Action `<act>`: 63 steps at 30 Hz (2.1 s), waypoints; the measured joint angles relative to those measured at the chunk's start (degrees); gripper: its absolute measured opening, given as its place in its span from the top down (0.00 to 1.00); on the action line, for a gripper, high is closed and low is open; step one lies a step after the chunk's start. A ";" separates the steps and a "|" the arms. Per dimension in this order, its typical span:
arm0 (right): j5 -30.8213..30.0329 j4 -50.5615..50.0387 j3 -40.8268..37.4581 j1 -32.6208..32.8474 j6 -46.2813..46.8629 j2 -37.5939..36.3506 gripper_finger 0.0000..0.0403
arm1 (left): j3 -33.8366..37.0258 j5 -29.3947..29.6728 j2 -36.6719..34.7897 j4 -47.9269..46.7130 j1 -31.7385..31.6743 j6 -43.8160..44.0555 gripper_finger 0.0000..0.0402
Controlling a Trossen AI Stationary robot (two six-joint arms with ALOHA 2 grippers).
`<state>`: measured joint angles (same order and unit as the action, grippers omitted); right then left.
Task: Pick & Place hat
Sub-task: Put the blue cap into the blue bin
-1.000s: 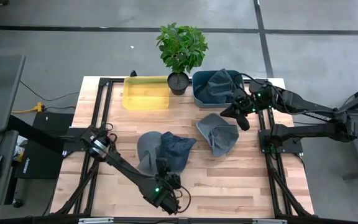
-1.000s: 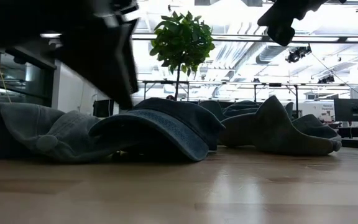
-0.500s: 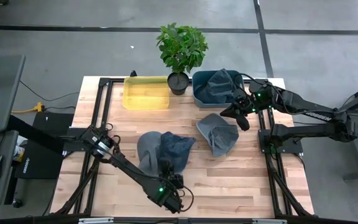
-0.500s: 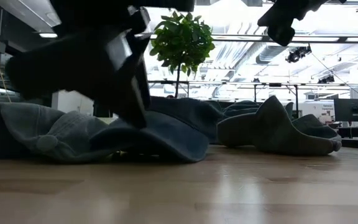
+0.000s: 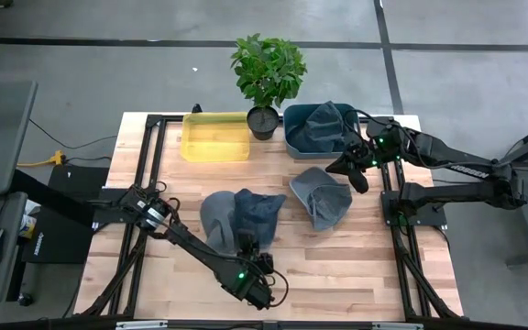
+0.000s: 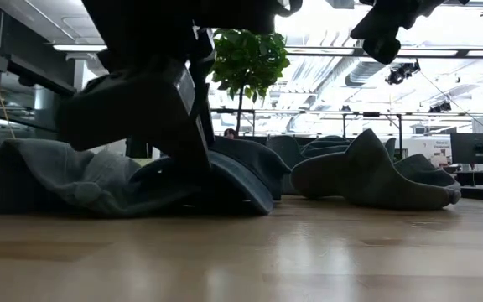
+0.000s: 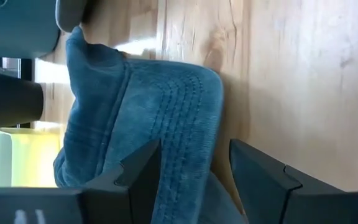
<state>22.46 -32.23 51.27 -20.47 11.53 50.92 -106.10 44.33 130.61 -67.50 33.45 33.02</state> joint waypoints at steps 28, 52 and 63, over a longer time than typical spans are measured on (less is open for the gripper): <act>0.63 -4.13 0.00 -0.02 1.61 0.00 1.00 | 0.00 -3.29 -0.04 0.13 -6.12 -1.31 0.54; 0.35 -2.93 0.00 0.00 9.13 0.00 1.00 | -6.19 0.22 -0.24 -13.56 -6.12 -1.22 0.98; 0.57 -2.95 0.00 -0.04 15.52 0.00 1.00 | -19.79 9.57 -0.11 -22.31 -6.10 -6.42 0.99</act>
<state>23.03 -35.18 51.27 -20.51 27.05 50.92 -125.89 53.90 130.50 -89.80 27.36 26.60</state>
